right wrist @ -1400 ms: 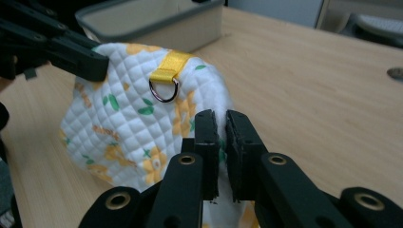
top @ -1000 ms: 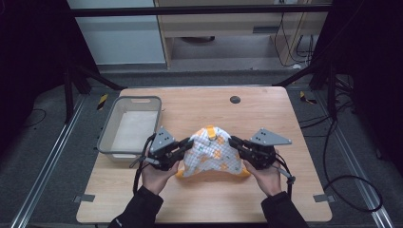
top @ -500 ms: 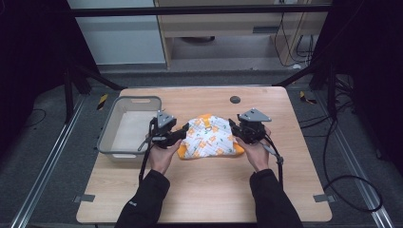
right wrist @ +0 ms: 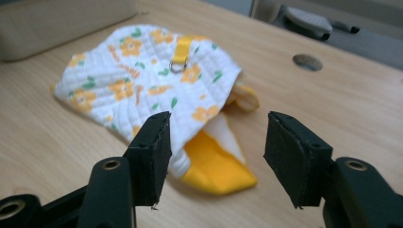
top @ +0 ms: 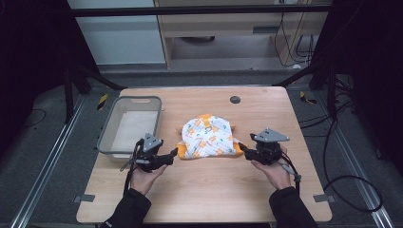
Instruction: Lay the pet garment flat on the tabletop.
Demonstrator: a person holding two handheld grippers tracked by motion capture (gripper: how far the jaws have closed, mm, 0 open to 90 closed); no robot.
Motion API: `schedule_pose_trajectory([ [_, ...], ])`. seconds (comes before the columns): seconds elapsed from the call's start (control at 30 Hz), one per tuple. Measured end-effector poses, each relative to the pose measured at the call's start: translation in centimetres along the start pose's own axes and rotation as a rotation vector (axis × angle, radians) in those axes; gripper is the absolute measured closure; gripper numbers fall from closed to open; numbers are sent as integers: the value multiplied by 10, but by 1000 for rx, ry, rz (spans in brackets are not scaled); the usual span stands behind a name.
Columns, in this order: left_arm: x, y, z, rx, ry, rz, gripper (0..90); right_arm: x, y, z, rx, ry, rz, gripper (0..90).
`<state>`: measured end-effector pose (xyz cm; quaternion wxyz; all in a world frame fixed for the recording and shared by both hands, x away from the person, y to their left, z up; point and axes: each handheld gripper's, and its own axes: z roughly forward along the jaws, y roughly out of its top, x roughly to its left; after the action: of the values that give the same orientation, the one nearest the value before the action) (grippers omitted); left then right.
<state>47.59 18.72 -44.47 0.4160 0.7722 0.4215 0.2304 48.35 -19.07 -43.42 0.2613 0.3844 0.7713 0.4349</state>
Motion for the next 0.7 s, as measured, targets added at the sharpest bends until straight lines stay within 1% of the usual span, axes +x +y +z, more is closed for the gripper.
schedule_pose_trajectory([
  [0.03, 0, -2, 3, 31, -2, 4, 321, 1, -9, 4, 19, 18, 4, 414],
  [0.07, -1, -5, 5, 40, -5, 0, 321, 2, -13, 7, 29, 26, 13, 413],
  [0.1, -2, -8, 10, 41, -19, -11, 323, 2, -16, 10, 38, 27, 11, 409],
  [0.13, -2, -8, 10, 41, -19, -11, 325, 2, -16, 10, 38, 27, 11, 409],
  [0.17, -6, -11, 16, 62, -24, 5, 325, 4, -20, 17, 72, 27, -4, 401],
  [0.2, -8, -12, 20, 71, -22, 16, 326, 6, -21, 18, 72, 26, -1, 401],
  [0.23, -8, -12, 20, 71, -22, 16, 328, 7, -23, 21, 73, 33, 7, 400],
  [0.27, -10, -14, 24, 83, -23, 23, 328, 7, -23, 21, 73, 33, 7, 400],
  [0.3, -12, -15, 29, 100, -31, 30, 328, 11, -27, 27, 93, 46, 0, 398],
  [0.33, -12, -15, 29, 100, -31, 30, 329, 12, -29, 30, 101, 48, -10, 398],
  [0.37, -13, -15, 32, 104, -28, 40, 331, 13, -31, 34, 114, 51, -16, 399],
  [0.4, -15, -16, 38, 105, -33, 44, 334, 14, -34, 39, 131, 51, -23, 399],
  [0.43, -15, -16, 40, 101, -32, 45, 337, 15, -36, 42, 146, 50, -24, 401],
  [0.47, -15, -16, 40, 101, -32, 45, 341, 15, -36, 42, 146, 50, -24, 401],
  [0.5, -16, -16, 43, 99, -34, 39, 346, 16, -39, 48, 158, 44, -28, 410],
  [0.53, -16, -16, 47, 98, -46, 23, 346, 16, -39, 48, 158, 44, -28, 410],
  [0.57, -16, -16, 51, 104, -51, 20, 353, 17, -41, 54, 166, 40, -39, 427],
  [0.6, -17, -17, 52, 107, -52, 21, 353, 17, -41, 54, 166, 40, -39, 427],
  [0.63, -18, -17, 55, 115, -49, 38, 361, 17, -41, 55, 164, 36, -42, 436],
  [0.67, -22, -19, 59, 126, -52, 56, 389, 17, -41, 56, 164, 30, -46, 468],
  [0.7, -22, -19, 59, 126, -52, 56, 415, 17, -41, 56, 164, 30, -46, 468],
])
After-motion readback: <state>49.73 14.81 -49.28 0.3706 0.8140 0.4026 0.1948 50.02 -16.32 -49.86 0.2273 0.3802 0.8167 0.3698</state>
